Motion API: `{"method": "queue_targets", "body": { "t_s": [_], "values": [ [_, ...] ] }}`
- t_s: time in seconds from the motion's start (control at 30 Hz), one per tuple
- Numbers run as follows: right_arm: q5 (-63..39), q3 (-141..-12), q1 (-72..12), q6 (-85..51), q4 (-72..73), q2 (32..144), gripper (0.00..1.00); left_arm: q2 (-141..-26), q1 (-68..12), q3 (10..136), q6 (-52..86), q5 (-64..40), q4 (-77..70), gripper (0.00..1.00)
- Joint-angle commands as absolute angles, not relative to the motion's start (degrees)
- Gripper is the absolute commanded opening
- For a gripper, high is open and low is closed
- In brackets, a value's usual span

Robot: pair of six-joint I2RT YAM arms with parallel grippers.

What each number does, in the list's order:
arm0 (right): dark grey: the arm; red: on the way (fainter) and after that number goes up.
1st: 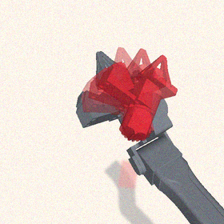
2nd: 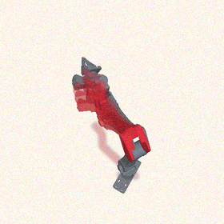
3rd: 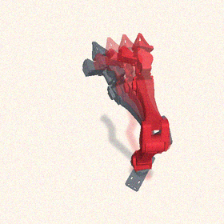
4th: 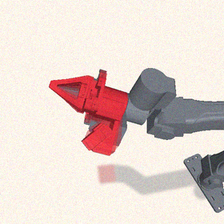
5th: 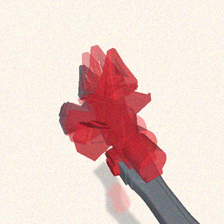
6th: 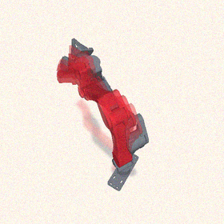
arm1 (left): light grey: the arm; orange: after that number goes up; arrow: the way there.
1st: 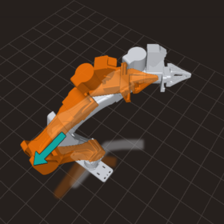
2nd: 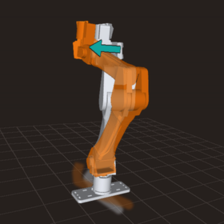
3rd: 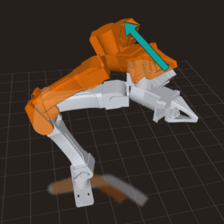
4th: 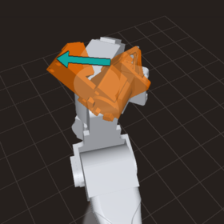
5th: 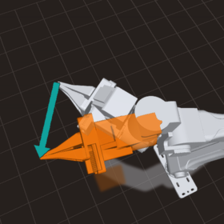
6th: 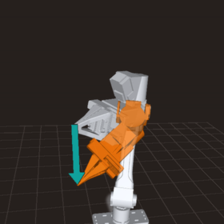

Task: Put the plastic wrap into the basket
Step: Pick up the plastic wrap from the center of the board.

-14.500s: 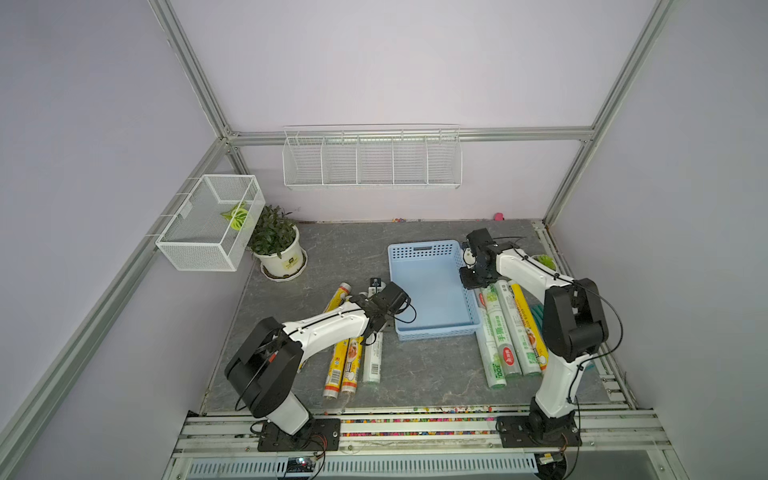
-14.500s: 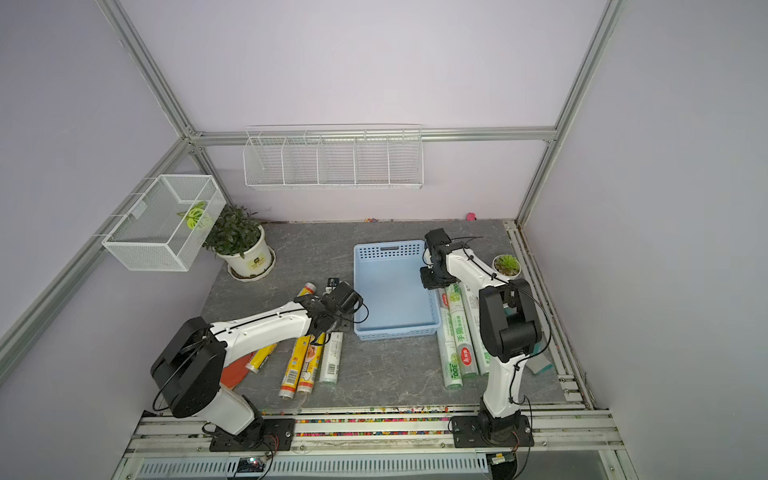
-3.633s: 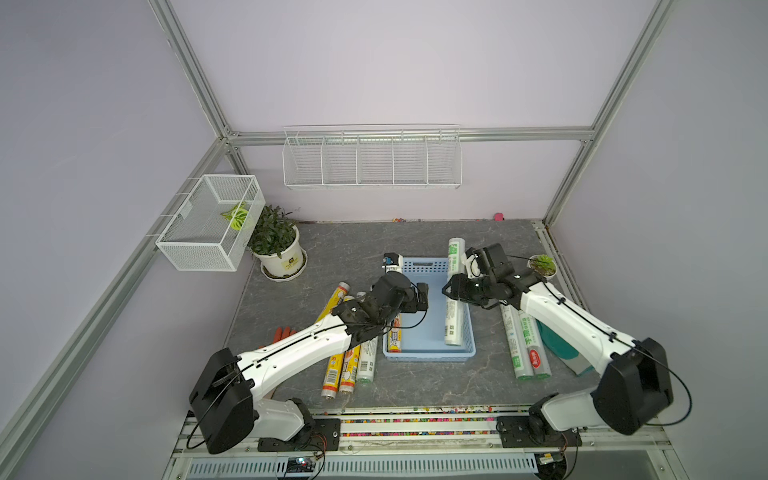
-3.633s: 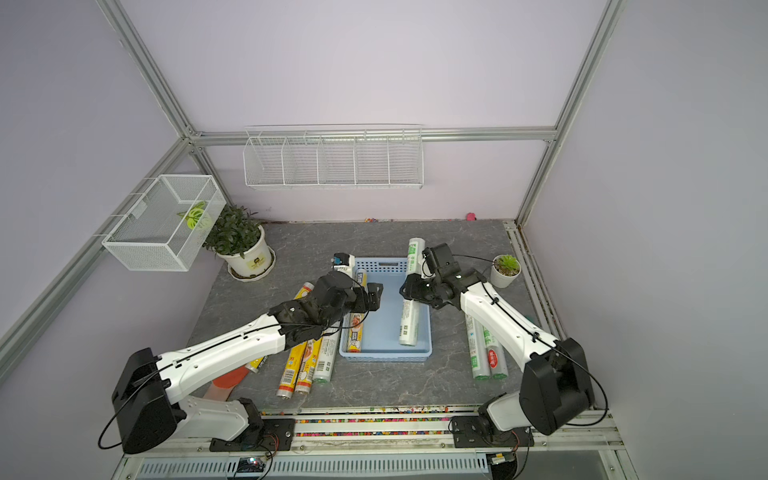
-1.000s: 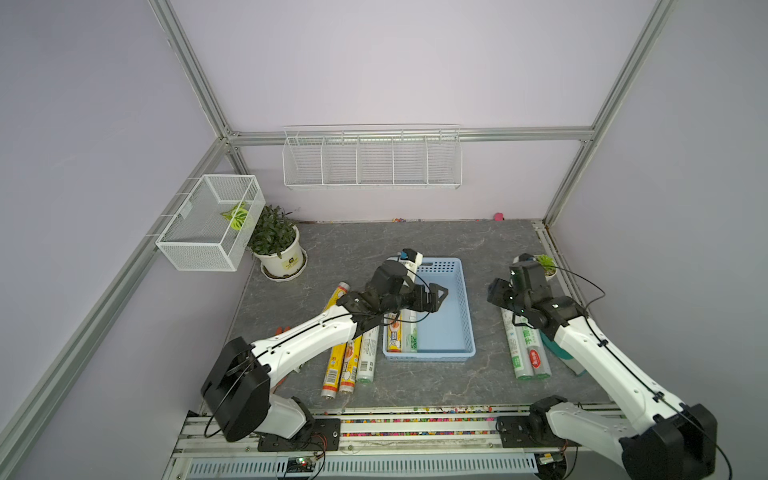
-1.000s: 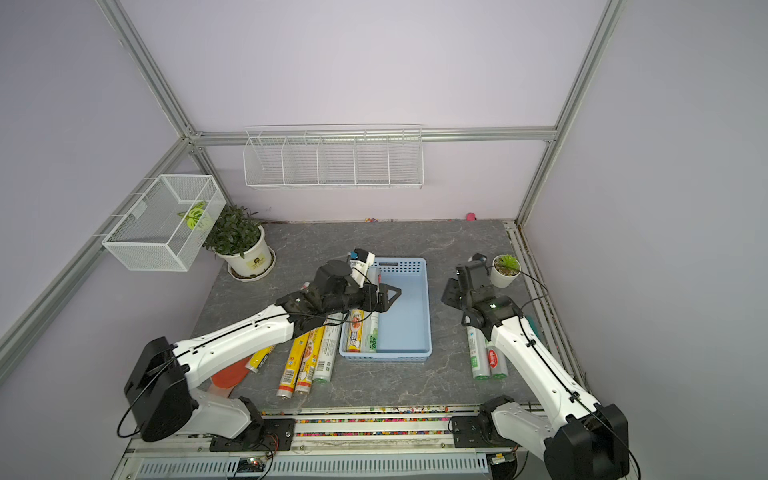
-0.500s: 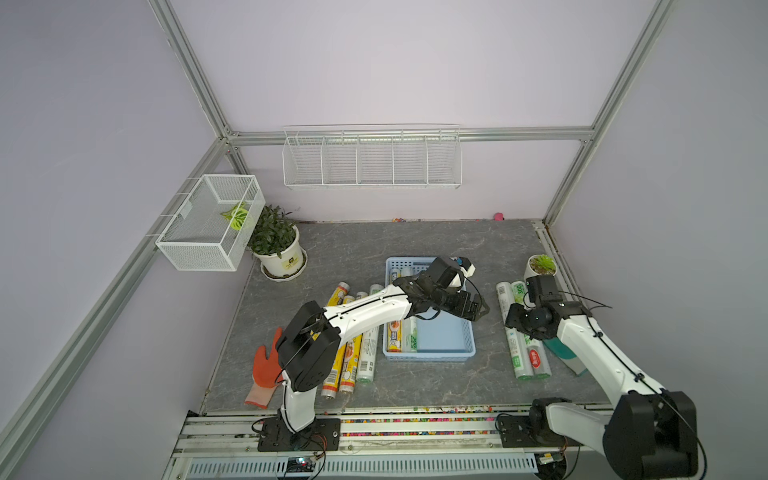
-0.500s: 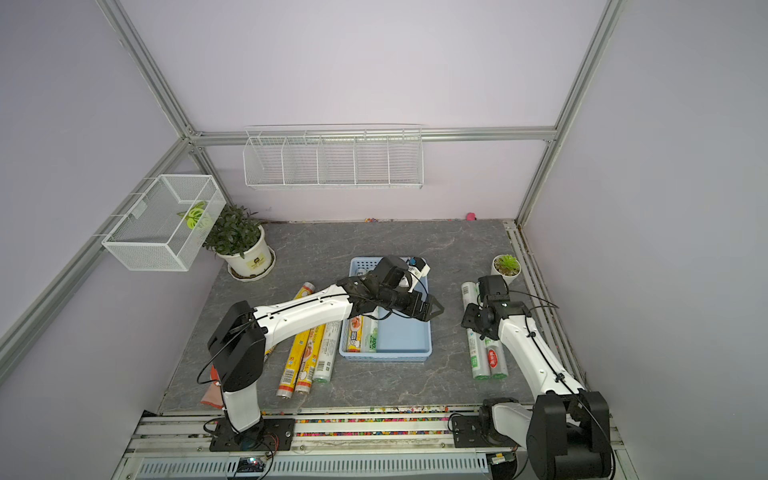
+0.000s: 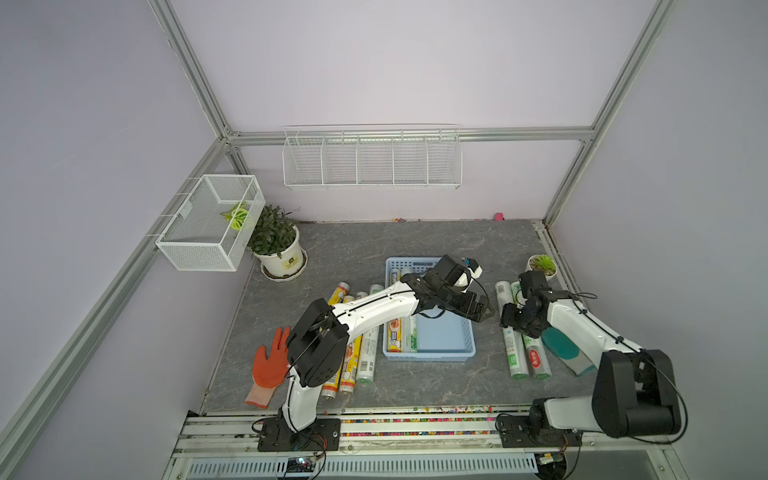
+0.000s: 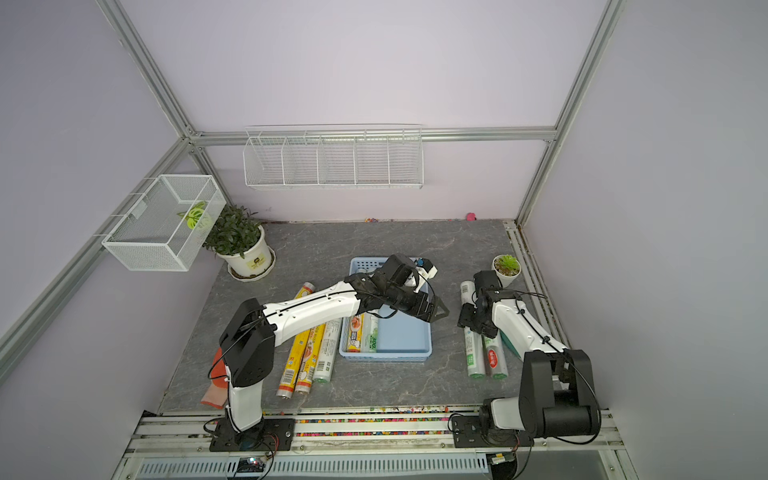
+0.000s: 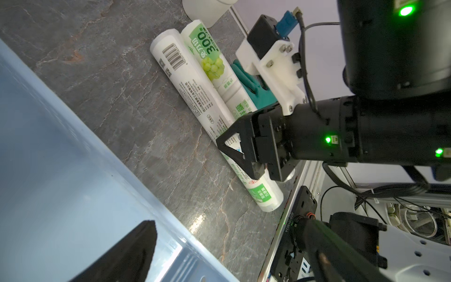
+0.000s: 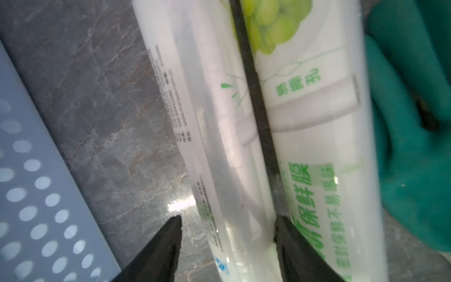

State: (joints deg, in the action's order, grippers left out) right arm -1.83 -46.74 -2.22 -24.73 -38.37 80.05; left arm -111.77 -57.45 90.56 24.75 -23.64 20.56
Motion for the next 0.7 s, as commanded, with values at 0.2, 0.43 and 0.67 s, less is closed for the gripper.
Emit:
{"method": "queue_targets", "body": {
  "t_s": [0.2,0.43,0.67],
  "values": [
    [-4.44,-49.49,-4.95,-24.63,-36.69,86.34,0.55,-112.32,-57.81,92.12,23.56,-23.39,21.27,1.0],
    [2.5,-53.65,-9.2,-25.44,-40.68,91.04,0.63,-111.35,-57.75,90.98,24.24,-20.52,20.74,1.0],
    [-0.7,-53.49,-10.04,-24.66,-39.06,93.96,0.65,-110.17,-57.22,88.71,25.99,-19.22,18.91,1.0]
  ]
}}
